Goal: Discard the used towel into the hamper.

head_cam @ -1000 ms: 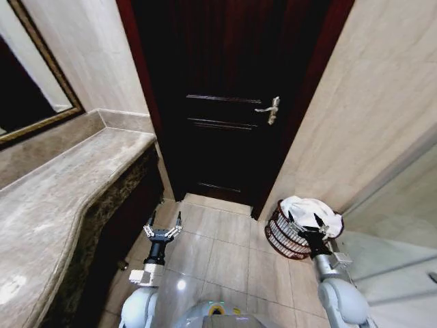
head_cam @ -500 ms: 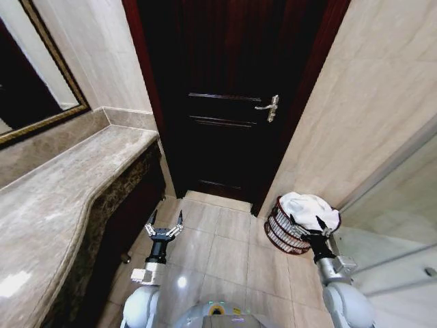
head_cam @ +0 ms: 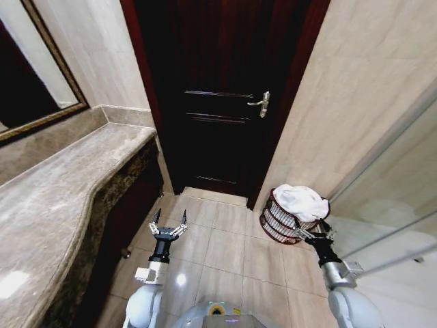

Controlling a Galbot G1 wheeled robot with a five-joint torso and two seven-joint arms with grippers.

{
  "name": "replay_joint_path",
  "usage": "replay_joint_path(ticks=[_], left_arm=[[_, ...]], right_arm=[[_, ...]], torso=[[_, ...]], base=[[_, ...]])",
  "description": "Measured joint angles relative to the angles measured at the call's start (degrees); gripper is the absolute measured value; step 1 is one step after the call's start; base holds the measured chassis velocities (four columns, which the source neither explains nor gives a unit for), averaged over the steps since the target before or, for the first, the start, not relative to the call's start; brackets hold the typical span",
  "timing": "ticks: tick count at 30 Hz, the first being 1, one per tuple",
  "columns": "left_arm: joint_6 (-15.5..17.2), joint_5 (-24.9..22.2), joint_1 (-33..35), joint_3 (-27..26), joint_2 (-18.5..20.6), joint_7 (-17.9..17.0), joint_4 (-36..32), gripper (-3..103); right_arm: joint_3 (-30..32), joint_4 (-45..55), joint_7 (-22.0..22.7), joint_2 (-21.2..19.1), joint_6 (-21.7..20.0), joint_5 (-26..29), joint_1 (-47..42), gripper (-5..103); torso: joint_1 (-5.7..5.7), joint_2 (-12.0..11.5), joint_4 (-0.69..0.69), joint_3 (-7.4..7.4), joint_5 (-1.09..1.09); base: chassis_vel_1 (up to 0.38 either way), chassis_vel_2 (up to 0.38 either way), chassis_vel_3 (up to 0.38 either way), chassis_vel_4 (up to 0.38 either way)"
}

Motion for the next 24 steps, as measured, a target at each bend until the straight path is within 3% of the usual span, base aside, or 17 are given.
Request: replay_joint_path(ticks=[11,24], left_arm=[[-1.06,-0.43,0.53,-0.4,-0.09,0.12,-0.11,100],[-1.65,0.18,0.95,-0.37,-0.09,0.42,-0.51,100]], right_arm=[[-0.24,0.09,-0.64,0.04,0.04,-0.15,-0.15,100],[-0.27,0.28,-0.81,0.15,0.8,-0.21,-0.94,100]], torso=[[-0.01,0.0,0.0,0.0,0.0],[-0.03,0.0,-0.01,-0.01,-0.01]], base=[[0.022,-0.096,-0.085,0.023],[0.129,-0.115,-0.123,0.122]])
